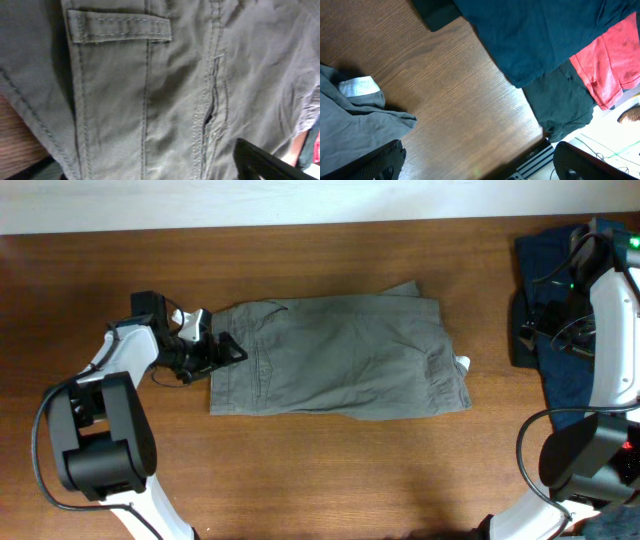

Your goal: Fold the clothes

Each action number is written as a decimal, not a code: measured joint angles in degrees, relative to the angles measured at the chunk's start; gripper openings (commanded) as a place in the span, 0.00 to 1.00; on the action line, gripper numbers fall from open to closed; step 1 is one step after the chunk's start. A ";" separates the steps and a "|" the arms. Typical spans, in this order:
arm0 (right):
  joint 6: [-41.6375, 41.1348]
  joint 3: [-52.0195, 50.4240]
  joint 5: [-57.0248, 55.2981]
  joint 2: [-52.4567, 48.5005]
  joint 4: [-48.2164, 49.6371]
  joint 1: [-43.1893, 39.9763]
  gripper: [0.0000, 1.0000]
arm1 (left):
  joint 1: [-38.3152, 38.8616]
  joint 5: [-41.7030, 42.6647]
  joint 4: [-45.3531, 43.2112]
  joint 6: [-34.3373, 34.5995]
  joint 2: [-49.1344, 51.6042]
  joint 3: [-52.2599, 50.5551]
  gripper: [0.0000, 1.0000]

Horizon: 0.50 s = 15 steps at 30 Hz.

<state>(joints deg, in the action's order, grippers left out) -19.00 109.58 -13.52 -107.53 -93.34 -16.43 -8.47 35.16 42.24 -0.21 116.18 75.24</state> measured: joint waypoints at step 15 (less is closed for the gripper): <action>0.00 0.00 0.00 0.00 0.00 0.00 0.99 | -0.13 -1.97 -1.53 -0.33 1.40 -0.02 0.00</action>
<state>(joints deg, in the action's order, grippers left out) -19.00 109.58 -13.52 -107.53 -93.34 -16.43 -8.60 33.19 40.71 -0.54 117.58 75.22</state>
